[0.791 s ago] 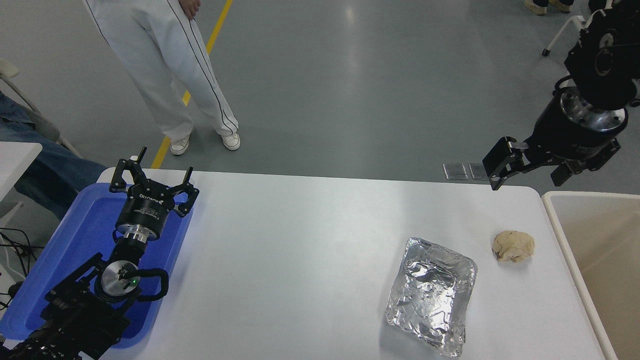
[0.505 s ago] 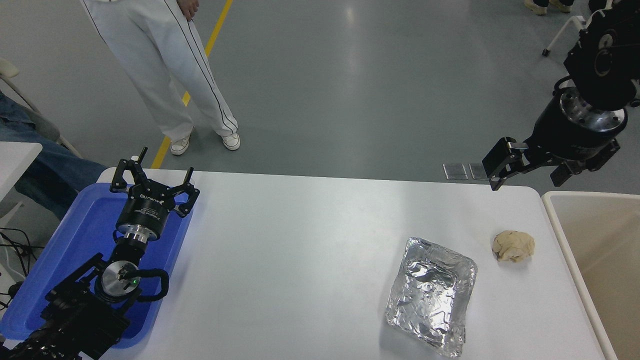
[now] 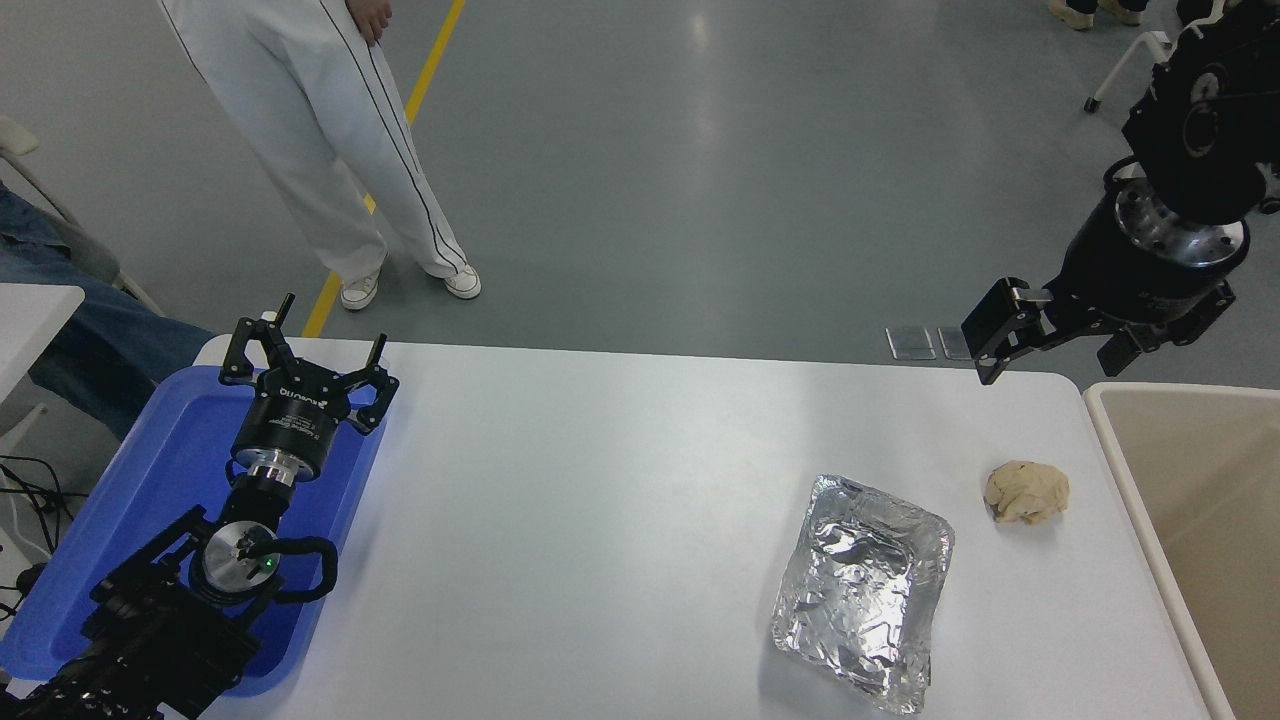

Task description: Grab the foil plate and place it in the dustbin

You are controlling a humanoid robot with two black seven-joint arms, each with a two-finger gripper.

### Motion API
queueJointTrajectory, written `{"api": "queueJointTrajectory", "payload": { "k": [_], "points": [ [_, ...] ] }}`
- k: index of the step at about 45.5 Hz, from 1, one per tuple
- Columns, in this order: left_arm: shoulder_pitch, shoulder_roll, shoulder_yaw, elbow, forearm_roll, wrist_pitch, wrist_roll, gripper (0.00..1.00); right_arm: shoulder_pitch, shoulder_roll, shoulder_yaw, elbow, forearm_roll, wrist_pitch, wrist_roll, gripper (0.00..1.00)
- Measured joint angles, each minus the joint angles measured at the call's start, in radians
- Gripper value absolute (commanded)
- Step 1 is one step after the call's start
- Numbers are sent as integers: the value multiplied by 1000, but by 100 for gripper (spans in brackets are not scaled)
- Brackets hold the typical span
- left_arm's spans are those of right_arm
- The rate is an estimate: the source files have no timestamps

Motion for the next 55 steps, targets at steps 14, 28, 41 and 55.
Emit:
{"api": "queueJointTrajectory", "payload": {
  "k": [14,28,41,55],
  "points": [
    [0,0,0,0,0,0,0,100,-4,0,0,0,0,0,0,100],
    [0,0,0,0,0,0,0,100,-15,4,8,-6,1,0,0,100],
    [0,0,0,0,-1,0,0,100,-22,1,-1,-13,2,0,0,100],
    [0,0,0,0,-1,0,0,100,-92,-4,12,-14,17,0,1,98]
  ]
}}
